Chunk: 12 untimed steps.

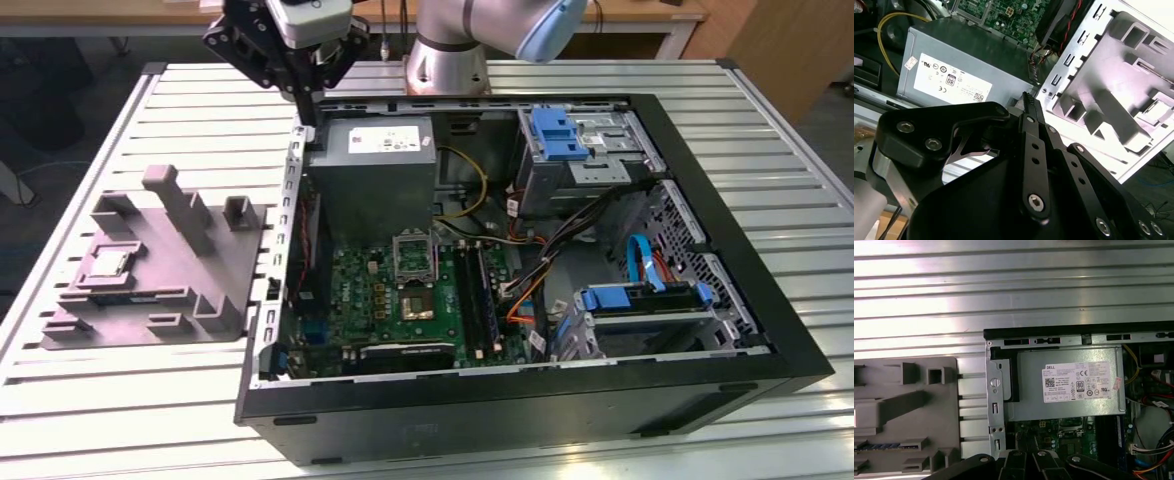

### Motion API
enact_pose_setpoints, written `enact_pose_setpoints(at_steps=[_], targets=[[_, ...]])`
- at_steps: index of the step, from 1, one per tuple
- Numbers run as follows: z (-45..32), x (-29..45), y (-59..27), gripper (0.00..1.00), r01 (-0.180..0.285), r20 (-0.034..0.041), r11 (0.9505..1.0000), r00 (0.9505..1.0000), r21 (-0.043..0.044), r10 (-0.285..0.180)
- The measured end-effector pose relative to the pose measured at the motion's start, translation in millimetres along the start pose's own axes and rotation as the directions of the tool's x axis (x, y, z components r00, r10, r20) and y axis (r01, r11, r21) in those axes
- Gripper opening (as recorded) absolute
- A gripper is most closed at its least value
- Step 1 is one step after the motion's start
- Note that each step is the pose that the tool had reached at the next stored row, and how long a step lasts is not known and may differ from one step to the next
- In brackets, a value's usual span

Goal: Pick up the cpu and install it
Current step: 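Reach for the cpu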

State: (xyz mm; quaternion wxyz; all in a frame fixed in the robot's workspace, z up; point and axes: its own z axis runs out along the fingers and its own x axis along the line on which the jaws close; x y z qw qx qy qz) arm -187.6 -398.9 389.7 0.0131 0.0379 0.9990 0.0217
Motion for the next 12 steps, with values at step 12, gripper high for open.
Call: enact_pose_setpoints(at_steps=[12], targets=[[0.4,5.9,-0.5,0.11,0.000,0.0000,1.0000,1.0000,0.0000,0.000]])
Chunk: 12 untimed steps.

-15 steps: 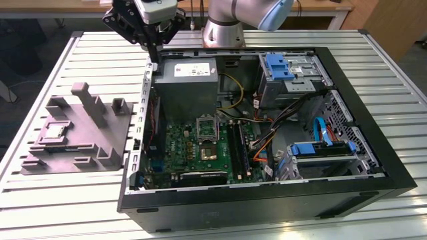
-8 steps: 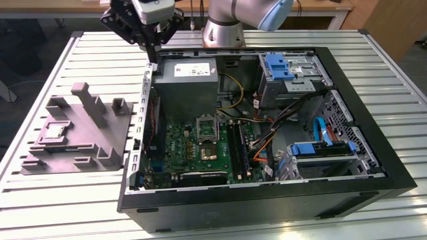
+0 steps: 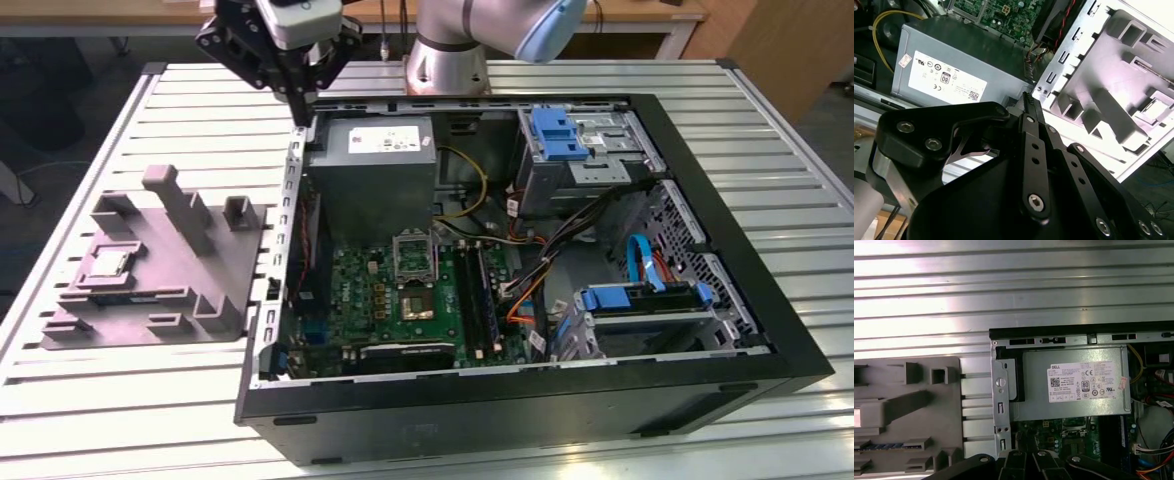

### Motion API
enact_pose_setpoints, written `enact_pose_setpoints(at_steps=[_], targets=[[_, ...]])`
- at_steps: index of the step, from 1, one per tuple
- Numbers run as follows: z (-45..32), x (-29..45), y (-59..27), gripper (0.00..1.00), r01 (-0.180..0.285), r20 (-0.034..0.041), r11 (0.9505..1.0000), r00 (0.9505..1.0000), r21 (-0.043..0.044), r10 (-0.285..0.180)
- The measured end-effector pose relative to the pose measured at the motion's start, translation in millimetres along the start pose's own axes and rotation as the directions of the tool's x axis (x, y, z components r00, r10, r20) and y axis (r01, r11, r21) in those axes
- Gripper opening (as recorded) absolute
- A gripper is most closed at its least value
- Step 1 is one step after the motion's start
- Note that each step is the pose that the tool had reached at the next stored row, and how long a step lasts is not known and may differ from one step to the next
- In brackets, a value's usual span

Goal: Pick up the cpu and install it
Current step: 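Reach for the cpu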

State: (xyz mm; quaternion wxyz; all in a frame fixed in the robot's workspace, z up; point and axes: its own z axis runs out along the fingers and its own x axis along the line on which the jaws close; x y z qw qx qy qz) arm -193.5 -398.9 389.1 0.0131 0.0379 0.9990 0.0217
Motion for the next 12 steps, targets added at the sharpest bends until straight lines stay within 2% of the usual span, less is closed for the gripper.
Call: enact_pose_setpoints(at_steps=[12], targets=[[0.4,7.5,-0.6,0.11,0.000,0.0000,1.0000,1.0000,0.0000,0.000]])
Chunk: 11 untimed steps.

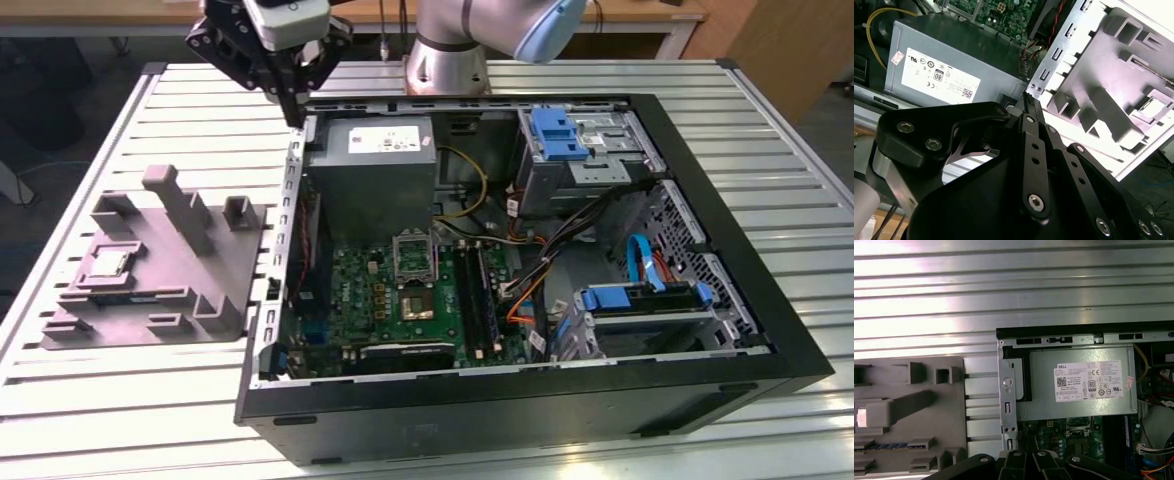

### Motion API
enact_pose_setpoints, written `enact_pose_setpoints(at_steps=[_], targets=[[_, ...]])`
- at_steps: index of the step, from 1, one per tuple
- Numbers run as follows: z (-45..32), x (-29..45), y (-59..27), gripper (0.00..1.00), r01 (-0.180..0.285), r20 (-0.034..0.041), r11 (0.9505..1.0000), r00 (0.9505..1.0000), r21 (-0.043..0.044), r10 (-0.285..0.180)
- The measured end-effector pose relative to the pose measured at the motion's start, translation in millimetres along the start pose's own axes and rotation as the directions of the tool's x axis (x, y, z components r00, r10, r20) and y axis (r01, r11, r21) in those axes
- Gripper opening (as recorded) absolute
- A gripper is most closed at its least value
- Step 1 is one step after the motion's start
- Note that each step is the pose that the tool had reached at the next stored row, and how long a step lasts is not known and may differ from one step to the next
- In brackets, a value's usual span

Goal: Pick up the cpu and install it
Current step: 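Reach for the cpu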

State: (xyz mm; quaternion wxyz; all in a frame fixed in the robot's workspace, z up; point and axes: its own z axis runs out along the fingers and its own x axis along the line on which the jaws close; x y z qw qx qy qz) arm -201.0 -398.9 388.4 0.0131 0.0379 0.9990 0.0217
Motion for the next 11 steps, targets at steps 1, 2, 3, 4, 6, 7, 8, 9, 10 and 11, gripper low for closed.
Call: enact_pose_setpoints(at_steps=[1,2,3,4,6,7,8,9,10,11], targets=[[0.1,0.6,0.0,0.11,0.000,0.0000,1.0000,1.0000,-0.0001,0.000],[0.2,1.0,-0.1,0.11,0.000,0.0000,1.0000,1.0000,-0.0001,0.000],[0.2,1.5,-0.1,0.11,0.000,0.0000,1.0000,1.0000,0.0000,0.000],[0.2,1.9,-0.2,0.11,0.000,0.0000,1.0000,1.0000,0.0000,0.000],[0.4,2.6,-0.2,0.11,0.000,0.0000,1.0000,1.0000,0.0000,0.000],[0.5,2.9,-0.3,0.11,0.000,-0.0001,1.0000,1.0000,0.0001,0.000],[0.6,3.2,-0.3,0.11,0.000,-0.0001,1.0000,1.0000,0.0001,0.000],[0.7,3.6,-0.3,0.11,0.000,-0.0001,1.0000,1.0000,0.0000,0.000],[0.8,3.9,-0.4,0.11,0.000,0.0000,1.0000,1.0000,0.0000,0.000],[0.9,4.2,-0.4,0.11,0.000,0.0000,1.0000,1.0000,0.0000,0.000]])
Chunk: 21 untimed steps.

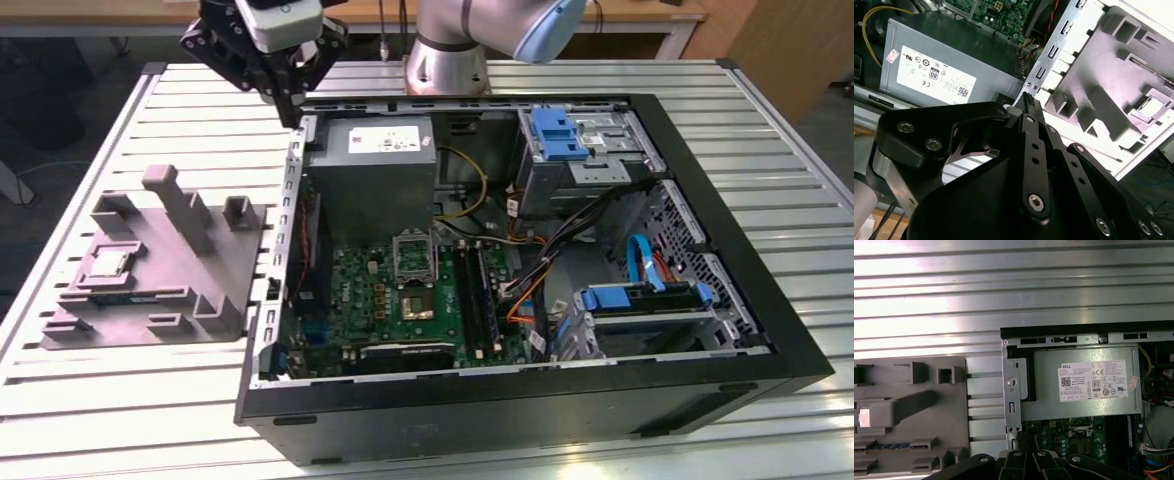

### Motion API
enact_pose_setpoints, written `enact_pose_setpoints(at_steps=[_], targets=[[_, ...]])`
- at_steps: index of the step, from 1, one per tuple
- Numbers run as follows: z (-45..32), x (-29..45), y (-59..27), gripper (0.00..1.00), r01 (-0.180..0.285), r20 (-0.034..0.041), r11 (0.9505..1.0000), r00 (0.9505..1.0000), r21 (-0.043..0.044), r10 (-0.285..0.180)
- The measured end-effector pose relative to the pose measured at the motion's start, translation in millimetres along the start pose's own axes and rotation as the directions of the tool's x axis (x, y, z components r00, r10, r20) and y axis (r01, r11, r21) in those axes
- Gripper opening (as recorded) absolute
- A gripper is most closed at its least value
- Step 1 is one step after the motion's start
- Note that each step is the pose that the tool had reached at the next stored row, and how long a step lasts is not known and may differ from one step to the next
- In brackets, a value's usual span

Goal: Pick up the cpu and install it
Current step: 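Reach for the cpu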

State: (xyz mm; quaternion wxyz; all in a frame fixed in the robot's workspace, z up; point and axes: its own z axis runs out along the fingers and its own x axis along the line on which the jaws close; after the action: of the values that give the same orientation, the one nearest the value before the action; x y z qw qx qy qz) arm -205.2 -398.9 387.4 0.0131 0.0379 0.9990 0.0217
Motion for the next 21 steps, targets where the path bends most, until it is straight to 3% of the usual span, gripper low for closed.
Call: enact_pose_setpoints(at_steps=[21], targets=[[2.0,8.9,-0.8,0.11,0.000,0.0000,1.0000,1.0000,0.0000,0.000]])
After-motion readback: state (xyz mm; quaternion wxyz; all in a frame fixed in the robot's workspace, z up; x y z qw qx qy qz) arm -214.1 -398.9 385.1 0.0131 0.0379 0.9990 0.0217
